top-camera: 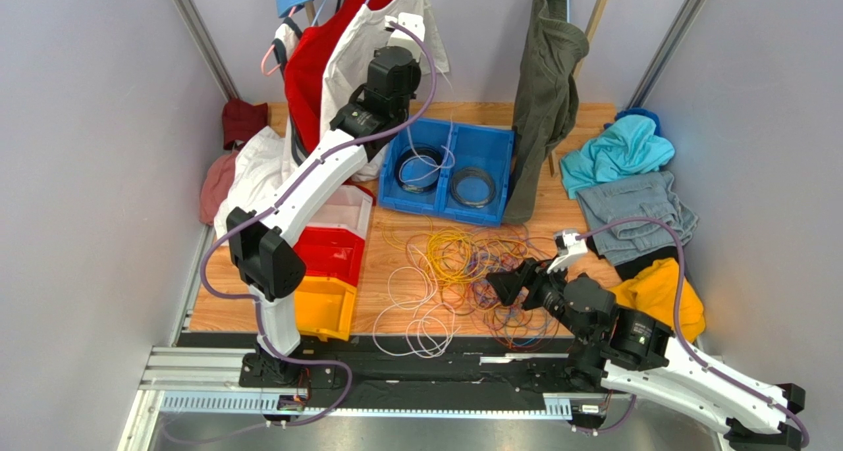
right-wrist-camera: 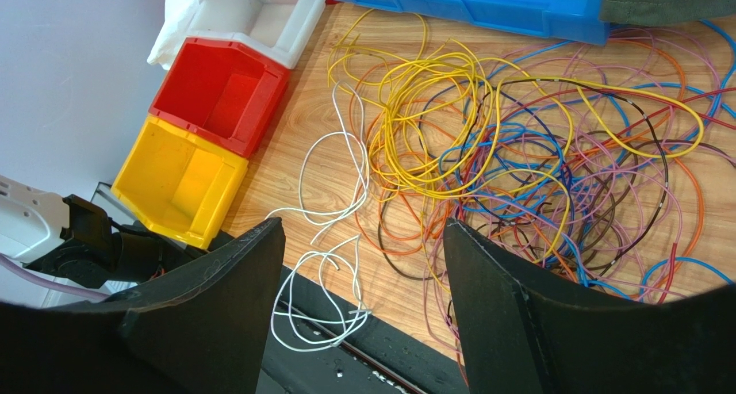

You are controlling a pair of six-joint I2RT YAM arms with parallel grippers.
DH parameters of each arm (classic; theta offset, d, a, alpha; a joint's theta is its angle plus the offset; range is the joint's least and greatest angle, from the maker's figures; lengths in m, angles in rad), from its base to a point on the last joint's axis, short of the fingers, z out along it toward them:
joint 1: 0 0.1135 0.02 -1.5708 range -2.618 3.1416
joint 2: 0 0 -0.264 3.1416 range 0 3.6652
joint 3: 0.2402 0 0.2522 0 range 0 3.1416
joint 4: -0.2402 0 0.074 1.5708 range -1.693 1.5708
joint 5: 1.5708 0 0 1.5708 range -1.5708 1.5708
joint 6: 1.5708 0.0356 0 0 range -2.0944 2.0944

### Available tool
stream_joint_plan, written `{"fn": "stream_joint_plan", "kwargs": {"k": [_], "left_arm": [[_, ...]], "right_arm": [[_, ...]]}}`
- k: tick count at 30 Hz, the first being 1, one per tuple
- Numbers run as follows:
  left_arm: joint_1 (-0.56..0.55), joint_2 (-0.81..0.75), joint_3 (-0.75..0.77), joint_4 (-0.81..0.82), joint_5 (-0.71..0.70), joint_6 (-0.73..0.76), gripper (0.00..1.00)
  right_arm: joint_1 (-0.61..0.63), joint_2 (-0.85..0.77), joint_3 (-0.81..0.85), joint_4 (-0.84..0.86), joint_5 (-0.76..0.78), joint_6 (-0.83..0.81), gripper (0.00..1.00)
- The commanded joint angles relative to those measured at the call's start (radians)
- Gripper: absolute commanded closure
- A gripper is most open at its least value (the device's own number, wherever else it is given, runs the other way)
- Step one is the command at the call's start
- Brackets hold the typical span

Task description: Untangle the cables

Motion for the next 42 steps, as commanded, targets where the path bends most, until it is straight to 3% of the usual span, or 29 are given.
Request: {"fn": "stream_joint_plan", "kwargs": {"k": [1, 7, 17, 23, 32, 36, 42], "left_arm": [[0.012, -0.057, 0.003, 0.122, -0.155, 0.140, 1.00], [0.012, -0.031, -0.031, 0.125, -0.113, 0.140, 1.00], [-0.003, -0.059, -0.281, 0.137, 0.021, -0.142, 1.00], [-0.052, -0.080, -0.388, 0.154, 0.049, -0.210, 1.00], [-0.055, 0.018, -0.325, 0.015, -0.025, -0.225, 1.00], [-0.052, 0.058, -0.253, -0.253, -0.149, -0.338, 1.00], [-0.037, 0.030, -0.399, -0.211, -0.005, -0.460, 1.00]], "right_arm": [[0.004, -0.009, -0.012, 0.009, 0.021, 0.010, 0.29], [0.004, 0.005, -0.023, 0.022, 0.023, 0.013, 0.29], [0.004, -0.002, -0.049, 0.016, 0.038, 0.022, 0.29], [0.005, 0.008, -0.055, 0.032, 0.026, 0.028, 0.29], [0.004, -0.018, -0.069, 0.012, 0.023, 0.045, 0.29], [0.002, -0.010, -0.072, 0.026, 0.026, 0.042, 0.29], [0.005, 0.025, -0.078, 0.062, 0.011, 0.034, 0.29]]}}
